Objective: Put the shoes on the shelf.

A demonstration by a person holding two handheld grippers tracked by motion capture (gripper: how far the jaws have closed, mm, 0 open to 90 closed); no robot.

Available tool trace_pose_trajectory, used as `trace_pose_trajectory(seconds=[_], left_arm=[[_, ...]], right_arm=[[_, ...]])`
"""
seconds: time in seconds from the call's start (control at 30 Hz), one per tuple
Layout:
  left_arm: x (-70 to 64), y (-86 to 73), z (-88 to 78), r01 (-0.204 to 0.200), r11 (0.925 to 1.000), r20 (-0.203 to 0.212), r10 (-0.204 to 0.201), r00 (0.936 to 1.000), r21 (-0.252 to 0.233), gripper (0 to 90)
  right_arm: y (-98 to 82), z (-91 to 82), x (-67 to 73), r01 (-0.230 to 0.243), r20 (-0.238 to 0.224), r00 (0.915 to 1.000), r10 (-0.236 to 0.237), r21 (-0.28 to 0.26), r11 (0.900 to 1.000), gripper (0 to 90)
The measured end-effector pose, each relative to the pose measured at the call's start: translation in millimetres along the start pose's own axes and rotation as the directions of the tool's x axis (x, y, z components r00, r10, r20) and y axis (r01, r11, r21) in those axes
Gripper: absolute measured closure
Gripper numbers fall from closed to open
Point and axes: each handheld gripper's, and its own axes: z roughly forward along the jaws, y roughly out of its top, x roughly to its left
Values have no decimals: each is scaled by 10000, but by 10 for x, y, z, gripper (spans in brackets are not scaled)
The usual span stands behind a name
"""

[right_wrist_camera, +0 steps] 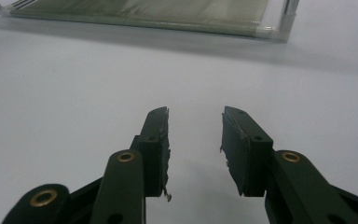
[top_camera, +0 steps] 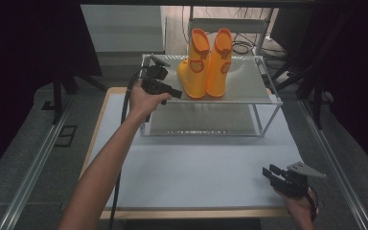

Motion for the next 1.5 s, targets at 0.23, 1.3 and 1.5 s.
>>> trace_pose_trajectory(seconds=[0.23,1.3,1.5], left_arm=[[-52,-307,-263,-534,9983,159,538,9984,-234,788],[250,-1876,-255,-632,9979,-297,635,9975,140,523],[286,-1886,-217,-511,9985,-345,518,9981,218,500]], right_arm=[[4,5,11,27,-20,10000,-27,24,10000,607],[4,29,40,103,-26,9999,-103,57,9999,602],[6,20,33,98,2,10000,-98,14,10000,601]])
